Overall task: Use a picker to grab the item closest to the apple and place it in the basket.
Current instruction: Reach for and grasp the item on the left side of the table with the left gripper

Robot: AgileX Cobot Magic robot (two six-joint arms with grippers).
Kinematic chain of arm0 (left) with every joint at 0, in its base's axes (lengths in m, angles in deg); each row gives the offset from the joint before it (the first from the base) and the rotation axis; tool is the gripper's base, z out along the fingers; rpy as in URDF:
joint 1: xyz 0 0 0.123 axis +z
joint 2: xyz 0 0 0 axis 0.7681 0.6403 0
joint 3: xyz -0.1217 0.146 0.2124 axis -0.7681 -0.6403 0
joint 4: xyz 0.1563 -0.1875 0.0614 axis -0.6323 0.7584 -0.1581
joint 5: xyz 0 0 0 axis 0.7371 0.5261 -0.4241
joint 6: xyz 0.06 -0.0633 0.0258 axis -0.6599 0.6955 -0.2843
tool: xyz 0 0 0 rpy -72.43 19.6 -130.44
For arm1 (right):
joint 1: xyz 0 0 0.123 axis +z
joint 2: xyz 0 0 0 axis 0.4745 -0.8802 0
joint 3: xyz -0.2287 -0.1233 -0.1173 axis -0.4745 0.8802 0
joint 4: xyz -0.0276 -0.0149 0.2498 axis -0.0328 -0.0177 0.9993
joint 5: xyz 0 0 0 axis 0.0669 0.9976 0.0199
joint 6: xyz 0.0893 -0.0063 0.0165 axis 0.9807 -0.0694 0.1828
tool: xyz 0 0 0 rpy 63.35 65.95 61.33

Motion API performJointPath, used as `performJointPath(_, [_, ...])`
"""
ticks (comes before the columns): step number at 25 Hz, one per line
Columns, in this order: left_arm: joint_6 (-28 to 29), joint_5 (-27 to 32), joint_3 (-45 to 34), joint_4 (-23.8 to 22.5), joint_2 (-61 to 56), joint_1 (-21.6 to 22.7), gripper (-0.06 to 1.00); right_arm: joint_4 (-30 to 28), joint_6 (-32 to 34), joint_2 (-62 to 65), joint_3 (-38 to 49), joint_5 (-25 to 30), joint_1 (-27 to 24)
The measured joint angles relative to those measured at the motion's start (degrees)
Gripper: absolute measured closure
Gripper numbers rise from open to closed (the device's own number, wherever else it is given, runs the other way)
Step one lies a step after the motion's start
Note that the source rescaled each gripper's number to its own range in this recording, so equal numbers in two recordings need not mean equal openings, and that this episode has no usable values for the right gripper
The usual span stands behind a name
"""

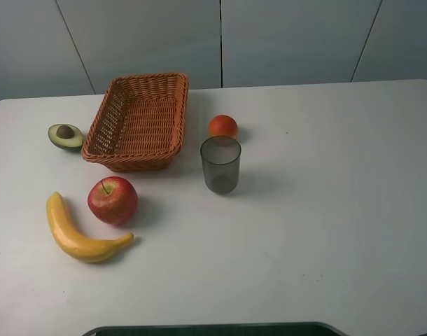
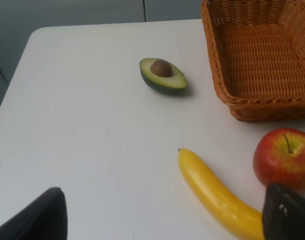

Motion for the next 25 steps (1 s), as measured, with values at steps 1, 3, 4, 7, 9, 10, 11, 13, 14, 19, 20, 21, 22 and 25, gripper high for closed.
performJointPath(1, [0.0, 0.0, 0.0, 0.0, 0.0, 0.0, -0.06, 0.0, 0.0, 0.0, 0.0, 0.0, 0.0])
performJointPath(3, [0.0, 0.0, 0.0, 0.0, 0.0, 0.0, -0.06, 0.0, 0.0, 0.0, 0.0, 0.0, 0.0])
performJointPath(4, [0.11, 0.0, 0.0, 0.0, 0.0, 0.0, -0.06, 0.0, 0.0, 0.0, 0.0, 0.0, 0.0])
performJointPath(7, [0.1, 0.0, 0.0, 0.0, 0.0, 0.0, -0.06, 0.0, 0.11, 0.0, 0.0, 0.0, 0.0])
performJointPath(9, [0.1, 0.0, 0.0, 0.0, 0.0, 0.0, -0.06, 0.0, 0.11, 0.0, 0.0, 0.0, 0.0])
performJointPath(10, [0.1, 0.0, 0.0, 0.0, 0.0, 0.0, -0.06, 0.0, 0.11, 0.0, 0.0, 0.0, 0.0])
performJointPath(11, [0.1, 0.0, 0.0, 0.0, 0.0, 0.0, -0.06, 0.0, 0.11, 0.0, 0.0, 0.0, 0.0])
performJointPath(13, [0.1, 0.0, 0.0, 0.0, 0.0, 0.0, -0.06, 0.0, 0.11, 0.0, 0.0, 0.0, 0.0])
performJointPath(14, [0.1, 0.0, 0.0, 0.0, 0.0, 0.0, -0.06, 0.0, 0.11, 0.0, 0.0, 0.0, 0.0])
performJointPath(19, [0.0, 0.0, 0.0, 0.0, 0.0, 0.0, -0.06, 0.0, 0.11, 0.0, 0.0, 0.0, 0.0])
performJointPath(20, [0.0, 0.0, 0.0, 0.0, 0.0, 0.0, -0.06, 0.0, 0.11, 0.0, 0.0, 0.0, 0.0])
performJointPath(21, [0.0, 0.0, 0.0, 0.0, 0.0, 0.0, -0.06, 0.0, 0.11, 0.0, 0.0, 0.0, 0.0])
performJointPath(22, [0.0, 0.0, 0.0, 0.0, 0.0, 0.0, -0.06, 0.0, 0.11, 0.0, 0.0, 0.0, 0.0])
performJointPath(25, [0.0, 0.0, 0.0, 0.0, 0.0, 0.0, -0.06, 0.0, 0.11, 0.0, 0.0, 0.0, 0.0])
